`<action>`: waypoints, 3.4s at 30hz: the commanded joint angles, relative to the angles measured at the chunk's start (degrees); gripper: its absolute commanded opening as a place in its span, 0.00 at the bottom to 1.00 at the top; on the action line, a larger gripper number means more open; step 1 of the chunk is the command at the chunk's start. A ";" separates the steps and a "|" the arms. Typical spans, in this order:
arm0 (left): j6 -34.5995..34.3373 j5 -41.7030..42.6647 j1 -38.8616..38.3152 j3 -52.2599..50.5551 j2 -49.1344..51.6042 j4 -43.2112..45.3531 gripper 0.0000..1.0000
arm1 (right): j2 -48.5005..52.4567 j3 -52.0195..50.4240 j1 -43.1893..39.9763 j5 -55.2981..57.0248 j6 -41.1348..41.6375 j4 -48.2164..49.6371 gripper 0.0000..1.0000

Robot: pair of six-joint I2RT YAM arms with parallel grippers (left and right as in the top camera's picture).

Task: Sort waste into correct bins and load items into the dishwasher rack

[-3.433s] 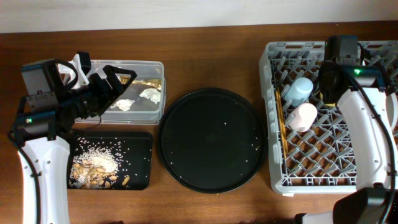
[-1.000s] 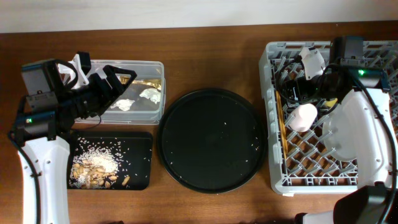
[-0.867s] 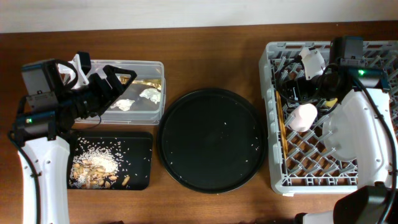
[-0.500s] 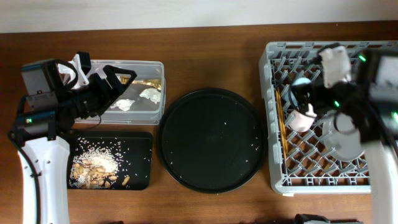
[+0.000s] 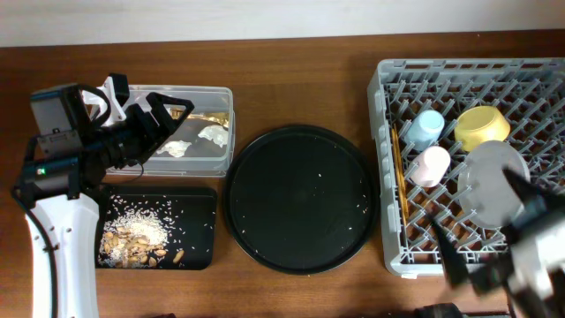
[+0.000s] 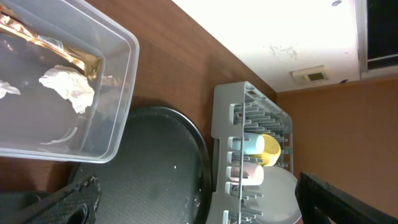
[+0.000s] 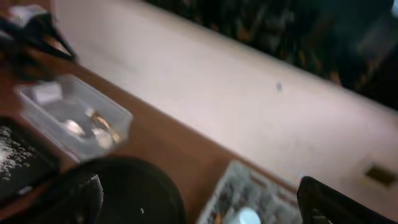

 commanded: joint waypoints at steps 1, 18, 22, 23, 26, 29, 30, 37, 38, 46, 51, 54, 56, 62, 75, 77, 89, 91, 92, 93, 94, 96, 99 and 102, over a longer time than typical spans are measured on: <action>-0.28 0.42 0.28 0.42 -0.02 0.11 0.99 | -6.01 -0.02 3.43 -0.46 0.35 -1.29 0.98; -0.28 0.44 0.28 0.42 -0.02 0.11 0.99 | -34.16 -49.16 1.25 -0.83 0.44 33.59 0.98; -0.28 0.44 0.28 0.42 -0.02 0.11 0.99 | -34.07 -59.78 0.92 -0.79 1.01 48.72 0.98; -0.28 0.42 0.28 0.42 -0.02 0.11 0.99 | -34.10 -62.95 0.74 -0.76 1.01 53.16 0.98; -0.28 0.42 0.28 0.42 -0.02 0.11 0.99 | -34.10 -72.00 -0.22 -0.81 1.05 64.02 0.98; -0.28 0.44 0.28 0.42 -0.02 0.11 0.99 | -34.12 -79.12 -0.48 -0.81 2.51 69.05 0.98; -0.28 0.42 0.28 0.42 -0.02 0.11 0.99 | -34.12 -80.35 -0.48 -0.81 3.10 69.59 0.98; -0.28 0.42 0.28 0.42 -0.02 0.11 0.99 | -34.12 -84.11 -0.66 -0.59 5.40 63.60 0.98; -0.28 0.44 0.28 0.42 -0.02 0.11 0.99 | -34.12 -84.11 -0.98 -0.61 5.22 61.81 0.99; -0.28 0.44 0.28 0.42 -0.02 0.11 0.99 | -34.12 -84.11 -5.31 -0.59 1.97 55.25 0.98; -0.28 0.44 0.28 0.42 -0.02 0.11 0.99 | -34.12 -84.11 -5.42 -0.61 2.01 55.28 0.98; -0.28 0.44 0.28 0.42 -0.02 0.11 0.99 | -34.12 -84.11 -5.42 -0.61 1.99 55.28 0.98; -0.28 0.44 0.28 0.42 -0.02 0.11 0.99 | -34.12 -84.11 -5.42 -0.61 2.01 55.28 0.98; -0.28 0.42 0.28 0.42 -0.02 0.11 0.99 | -34.10 -84.11 -5.40 -0.61 2.01 55.28 0.98; -0.28 0.44 0.28 0.42 -0.02 0.11 0.99 | -34.10 -84.11 -5.40 -0.61 1.99 55.28 0.98; -0.28 0.42 0.28 0.42 -0.02 0.11 0.99 | -34.10 -84.11 -5.40 -0.61 2.01 55.28 0.98; -0.28 0.42 0.17 0.39 -0.52 0.07 0.99 | -34.10 -84.11 -5.40 -0.61 2.01 55.28 0.98; -0.28 0.42 0.17 0.39 -2.03 0.07 0.99 | -34.10 -84.11 -5.40 -0.61 1.99 55.25 0.98; -0.28 0.42 0.17 0.39 -3.02 0.09 0.99 | -34.10 -84.11 -5.40 -0.61 1.99 55.28 0.98; -0.28 0.42 0.17 0.39 -4.66 0.07 0.99 | -34.10 -84.11 -5.40 -0.61 2.01 55.25 0.98; -0.28 0.42 0.17 0.39 -6.16 0.09 0.99 | -34.10 -84.11 -5.40 -0.61 2.01 55.28 0.98; -0.28 0.42 0.17 0.39 -9.11 0.09 0.99 | -34.10 -84.11 -5.40 -0.61 2.01 55.28 0.98; -0.28 0.44 -0.07 0.39 -15.26 0.09 0.99 | -34.10 -84.11 -5.40 -0.61 2.01 55.25 0.98; 0.20 0.42 -1.33 0.31 -21.24 -0.24 0.99 | -34.10 -84.11 -5.40 -0.61 1.99 55.28 0.99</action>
